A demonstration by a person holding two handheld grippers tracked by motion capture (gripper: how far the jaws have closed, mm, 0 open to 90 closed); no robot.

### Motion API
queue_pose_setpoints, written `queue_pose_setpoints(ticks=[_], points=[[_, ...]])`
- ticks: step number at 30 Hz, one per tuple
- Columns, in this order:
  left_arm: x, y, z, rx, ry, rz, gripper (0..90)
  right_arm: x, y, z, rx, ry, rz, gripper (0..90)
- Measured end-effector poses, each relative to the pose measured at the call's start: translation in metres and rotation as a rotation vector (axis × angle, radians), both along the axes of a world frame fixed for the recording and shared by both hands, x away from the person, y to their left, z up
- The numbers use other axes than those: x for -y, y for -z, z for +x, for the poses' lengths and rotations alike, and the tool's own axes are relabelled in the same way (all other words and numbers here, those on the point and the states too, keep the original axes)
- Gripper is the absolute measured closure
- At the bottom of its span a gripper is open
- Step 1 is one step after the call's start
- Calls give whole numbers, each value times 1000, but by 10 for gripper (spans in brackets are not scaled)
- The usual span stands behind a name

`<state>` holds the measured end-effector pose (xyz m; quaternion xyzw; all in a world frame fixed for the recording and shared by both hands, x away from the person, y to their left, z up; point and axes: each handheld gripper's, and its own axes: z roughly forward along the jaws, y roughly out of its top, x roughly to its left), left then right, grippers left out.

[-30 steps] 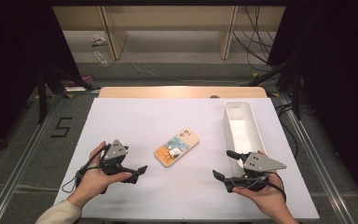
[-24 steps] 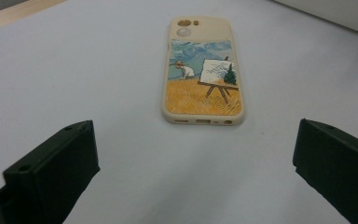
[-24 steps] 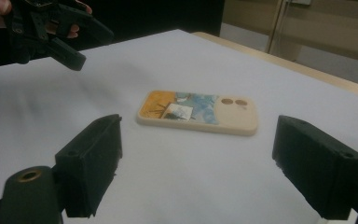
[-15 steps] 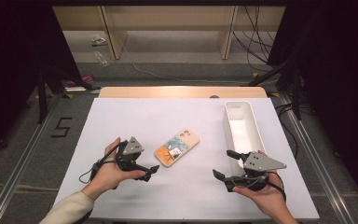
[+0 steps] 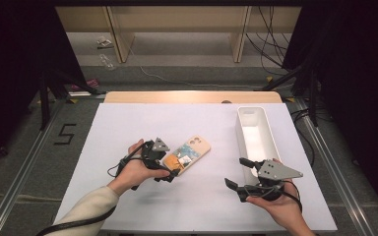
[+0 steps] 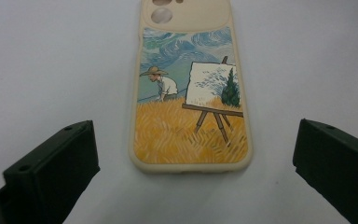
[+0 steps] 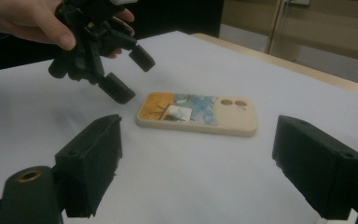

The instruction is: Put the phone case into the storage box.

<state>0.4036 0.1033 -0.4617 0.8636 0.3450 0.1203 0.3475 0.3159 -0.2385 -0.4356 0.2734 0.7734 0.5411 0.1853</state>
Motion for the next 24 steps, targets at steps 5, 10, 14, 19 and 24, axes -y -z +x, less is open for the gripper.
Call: queue_pose_setpoints(ticks=[5,10,14,19,24], points=[[13,1,12,-54,21,40,0,0,0,0,0,-3,1,167],[19,2,20,-77,30,72,0,0,0,0,0,-2,0,167],[21,4,28,-104,39,107,5,0,-1,-1,1,1,-3,166],[28,8,34,-144,47,143,9,0,0,0,-1,2,1,167],[35,8,39,-158,52,164,15,0,0,0,-1,2,3,166]])
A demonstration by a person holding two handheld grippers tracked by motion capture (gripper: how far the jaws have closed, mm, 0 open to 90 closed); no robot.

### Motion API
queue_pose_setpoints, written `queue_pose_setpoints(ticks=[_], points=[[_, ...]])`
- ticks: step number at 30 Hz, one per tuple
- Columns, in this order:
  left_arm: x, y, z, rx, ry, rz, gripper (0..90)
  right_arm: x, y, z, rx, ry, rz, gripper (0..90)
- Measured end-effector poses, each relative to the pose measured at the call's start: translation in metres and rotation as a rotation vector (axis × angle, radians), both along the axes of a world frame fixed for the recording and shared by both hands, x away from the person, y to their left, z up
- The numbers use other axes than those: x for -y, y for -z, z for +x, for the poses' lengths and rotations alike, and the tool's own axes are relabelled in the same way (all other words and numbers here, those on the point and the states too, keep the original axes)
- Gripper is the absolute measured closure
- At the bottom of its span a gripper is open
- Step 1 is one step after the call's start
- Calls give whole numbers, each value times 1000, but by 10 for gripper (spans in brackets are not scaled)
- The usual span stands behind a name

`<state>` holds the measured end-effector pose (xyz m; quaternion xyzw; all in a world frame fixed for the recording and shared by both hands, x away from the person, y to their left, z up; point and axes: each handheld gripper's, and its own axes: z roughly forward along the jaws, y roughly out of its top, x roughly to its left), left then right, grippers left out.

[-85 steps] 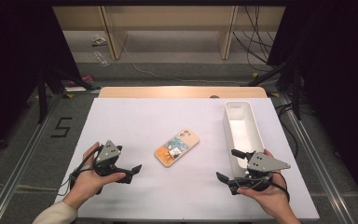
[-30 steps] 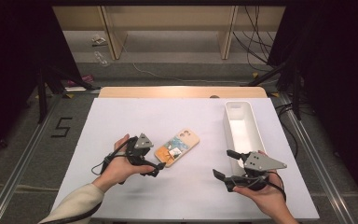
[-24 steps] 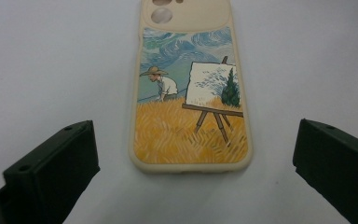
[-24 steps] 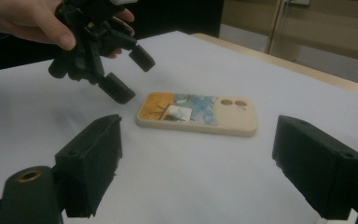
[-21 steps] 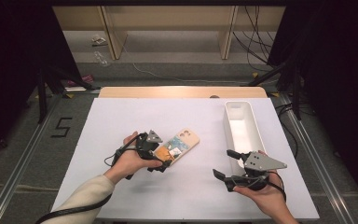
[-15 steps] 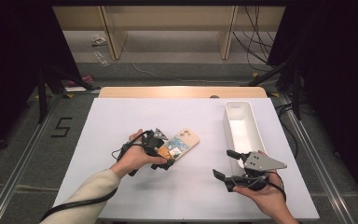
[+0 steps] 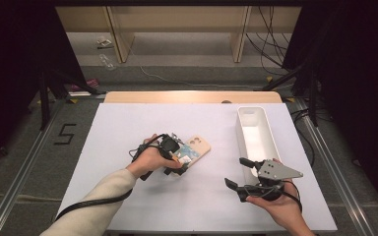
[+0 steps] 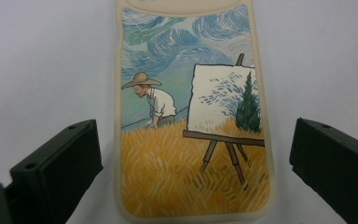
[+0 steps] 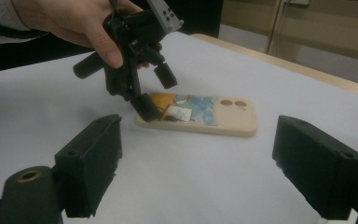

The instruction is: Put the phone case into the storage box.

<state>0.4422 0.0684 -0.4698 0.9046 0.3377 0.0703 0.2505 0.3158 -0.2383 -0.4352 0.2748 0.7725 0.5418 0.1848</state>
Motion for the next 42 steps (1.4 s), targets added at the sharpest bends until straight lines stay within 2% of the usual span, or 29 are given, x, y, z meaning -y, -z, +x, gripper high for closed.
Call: queue_pose_setpoints(ticks=[6,16,17,22,30,33,36,42], points=[[4,0,6,-39,5,48,16,0,0,0,0,-1,0,166],[8,2,10,-69,7,85,22,0,0,0,-2,0,2,166],[9,3,10,-86,11,91,21,0,0,0,-1,1,2,166],[10,7,12,-109,12,102,16,0,0,0,-2,-2,2,166],[13,7,13,-117,15,119,7,0,0,0,-3,-3,2,166],[16,7,12,-106,22,155,8,0,0,0,-3,-3,3,166],[18,7,11,-105,15,164,10,0,0,0,-3,-3,3,166],[17,6,11,-103,8,160,27,0,0,0,-3,-5,3,166]])
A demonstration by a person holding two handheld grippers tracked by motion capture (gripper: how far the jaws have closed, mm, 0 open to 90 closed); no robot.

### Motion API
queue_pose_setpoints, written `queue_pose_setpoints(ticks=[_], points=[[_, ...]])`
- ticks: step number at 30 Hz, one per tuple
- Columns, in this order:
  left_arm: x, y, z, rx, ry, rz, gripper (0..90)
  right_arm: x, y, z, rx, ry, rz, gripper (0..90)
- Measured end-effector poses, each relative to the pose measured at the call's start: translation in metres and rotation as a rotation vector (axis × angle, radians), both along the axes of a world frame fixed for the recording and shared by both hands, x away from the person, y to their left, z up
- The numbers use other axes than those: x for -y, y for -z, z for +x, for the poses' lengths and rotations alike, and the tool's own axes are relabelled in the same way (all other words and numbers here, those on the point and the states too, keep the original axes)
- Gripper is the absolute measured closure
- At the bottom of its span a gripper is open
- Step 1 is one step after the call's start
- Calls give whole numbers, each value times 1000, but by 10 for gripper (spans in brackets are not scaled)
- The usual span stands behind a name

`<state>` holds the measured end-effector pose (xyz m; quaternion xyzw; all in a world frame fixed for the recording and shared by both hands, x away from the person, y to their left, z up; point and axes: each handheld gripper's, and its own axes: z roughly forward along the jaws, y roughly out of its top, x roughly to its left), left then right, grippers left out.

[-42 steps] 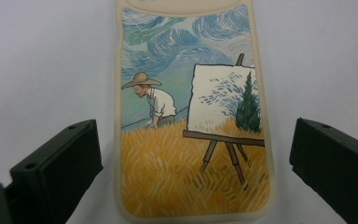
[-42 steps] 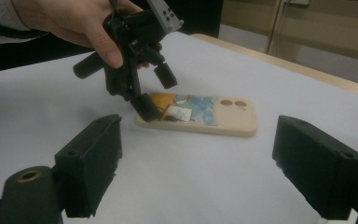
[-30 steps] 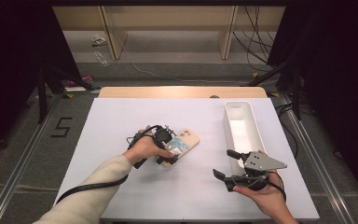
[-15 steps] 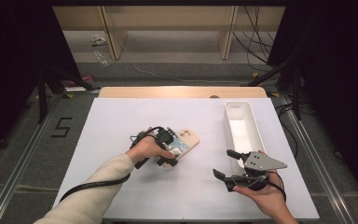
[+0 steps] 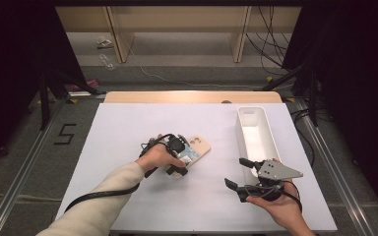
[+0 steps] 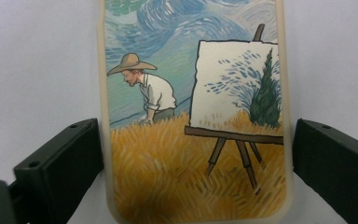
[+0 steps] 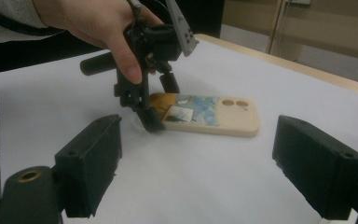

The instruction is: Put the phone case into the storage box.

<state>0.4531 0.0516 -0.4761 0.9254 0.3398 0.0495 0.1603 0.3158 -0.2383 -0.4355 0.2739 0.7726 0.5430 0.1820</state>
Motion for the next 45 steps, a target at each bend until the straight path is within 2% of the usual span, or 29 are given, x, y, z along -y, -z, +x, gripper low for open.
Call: queue_pose_setpoints(ticks=[5,24,30,38,45], points=[[0,-3,-1,-2,-18,2,95,0,0,0,0,0,0,166],[-2,-3,-4,16,-31,-16,111,0,0,0,-1,1,3,166],[-5,-2,-7,33,-41,-42,112,0,0,0,1,4,4,166],[-11,0,-15,58,-49,-98,115,0,0,0,0,4,6,166],[-16,-4,-25,113,-49,-139,115,0,0,0,1,6,7,165]])
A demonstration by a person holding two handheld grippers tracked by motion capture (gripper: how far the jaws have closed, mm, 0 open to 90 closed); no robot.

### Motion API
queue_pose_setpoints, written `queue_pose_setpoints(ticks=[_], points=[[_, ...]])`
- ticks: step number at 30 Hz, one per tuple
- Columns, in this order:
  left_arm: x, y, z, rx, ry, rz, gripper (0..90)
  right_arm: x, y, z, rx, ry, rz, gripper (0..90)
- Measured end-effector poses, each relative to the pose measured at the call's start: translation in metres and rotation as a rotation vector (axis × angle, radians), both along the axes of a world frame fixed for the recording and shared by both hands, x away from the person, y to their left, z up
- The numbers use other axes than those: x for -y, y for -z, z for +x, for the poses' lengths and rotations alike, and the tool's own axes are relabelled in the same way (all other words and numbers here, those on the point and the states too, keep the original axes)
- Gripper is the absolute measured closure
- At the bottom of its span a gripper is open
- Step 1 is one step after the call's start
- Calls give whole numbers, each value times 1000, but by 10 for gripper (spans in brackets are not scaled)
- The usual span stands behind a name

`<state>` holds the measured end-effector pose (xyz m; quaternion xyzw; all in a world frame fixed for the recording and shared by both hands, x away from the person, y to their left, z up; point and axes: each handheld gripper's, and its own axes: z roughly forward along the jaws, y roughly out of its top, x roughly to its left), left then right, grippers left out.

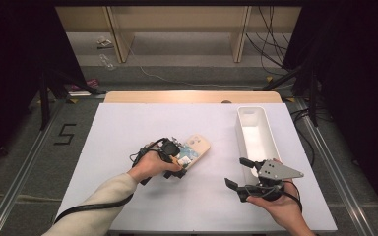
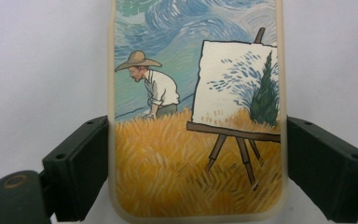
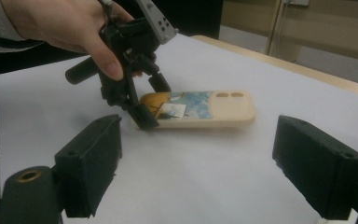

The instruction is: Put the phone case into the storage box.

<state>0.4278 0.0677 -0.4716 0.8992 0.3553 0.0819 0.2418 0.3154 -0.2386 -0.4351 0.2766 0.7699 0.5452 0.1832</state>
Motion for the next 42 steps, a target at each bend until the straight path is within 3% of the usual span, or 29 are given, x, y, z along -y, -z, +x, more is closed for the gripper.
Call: queue_pose_setpoints(ticks=[20,42], points=[[-28,-17,-34,141,10,-124,115,1,0,0,-2,4,5,161],[-55,-24,-61,204,4,-178,115,2,1,1,-10,9,12,160]])
